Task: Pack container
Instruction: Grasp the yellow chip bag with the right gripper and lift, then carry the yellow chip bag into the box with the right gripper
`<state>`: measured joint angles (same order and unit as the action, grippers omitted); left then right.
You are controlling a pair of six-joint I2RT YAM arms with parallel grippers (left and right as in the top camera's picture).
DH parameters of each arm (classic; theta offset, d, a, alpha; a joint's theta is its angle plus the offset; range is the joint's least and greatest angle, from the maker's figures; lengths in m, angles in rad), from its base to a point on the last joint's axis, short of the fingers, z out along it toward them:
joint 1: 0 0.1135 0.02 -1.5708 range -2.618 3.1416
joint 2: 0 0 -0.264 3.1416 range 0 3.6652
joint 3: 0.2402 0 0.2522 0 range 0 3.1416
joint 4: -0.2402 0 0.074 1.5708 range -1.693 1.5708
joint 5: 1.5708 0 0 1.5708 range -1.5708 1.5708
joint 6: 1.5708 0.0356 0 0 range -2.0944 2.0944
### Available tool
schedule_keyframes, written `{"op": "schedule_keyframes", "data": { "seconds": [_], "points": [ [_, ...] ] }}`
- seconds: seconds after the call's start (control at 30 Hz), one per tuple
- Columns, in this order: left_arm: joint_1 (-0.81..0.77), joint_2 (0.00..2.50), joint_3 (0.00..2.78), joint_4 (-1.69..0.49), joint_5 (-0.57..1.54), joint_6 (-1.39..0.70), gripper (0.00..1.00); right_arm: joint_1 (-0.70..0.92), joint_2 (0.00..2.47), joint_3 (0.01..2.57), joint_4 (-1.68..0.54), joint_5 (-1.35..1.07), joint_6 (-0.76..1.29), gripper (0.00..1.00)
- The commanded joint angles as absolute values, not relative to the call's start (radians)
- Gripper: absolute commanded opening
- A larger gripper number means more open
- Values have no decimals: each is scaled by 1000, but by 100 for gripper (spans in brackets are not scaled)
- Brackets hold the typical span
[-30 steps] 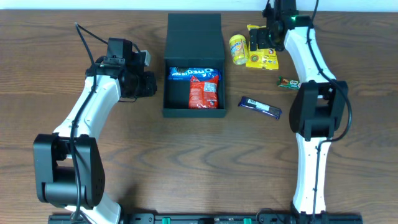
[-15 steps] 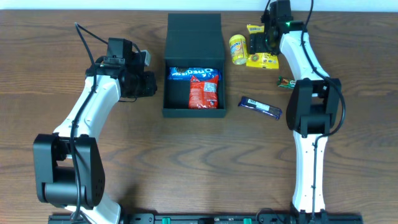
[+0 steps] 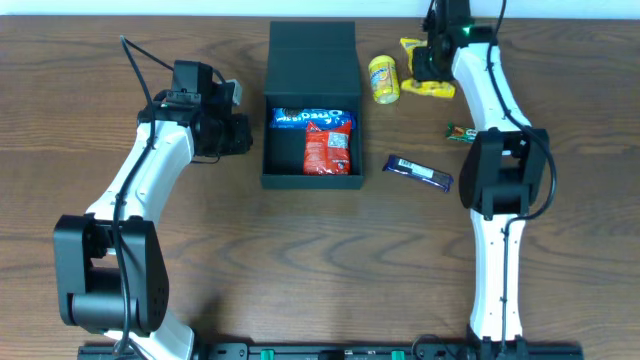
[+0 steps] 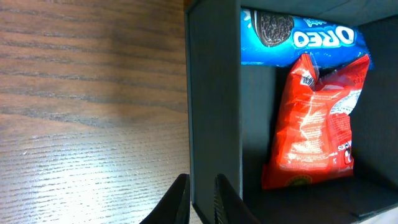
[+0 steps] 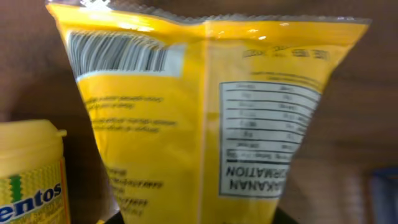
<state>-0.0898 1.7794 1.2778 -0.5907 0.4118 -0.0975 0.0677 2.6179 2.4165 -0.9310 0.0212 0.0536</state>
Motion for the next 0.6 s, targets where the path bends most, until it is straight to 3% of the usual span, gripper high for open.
{"op": "schedule_keyframes", "data": {
  "seconds": [0.0, 0.27, 0.57],
  "points": [
    [-89, 1763, 1299, -583, 415, -94, 15, 72, 2629, 2547, -970, 85, 23, 25],
    [-86, 1763, 1299, -568, 415, -93, 15, 78, 2591, 2815, -1173, 86, 21, 22],
    [-64, 1758, 1299, -554, 415, -89, 15, 82, 2290, 2713, -1322, -56, 36, 17]
  ]
}}
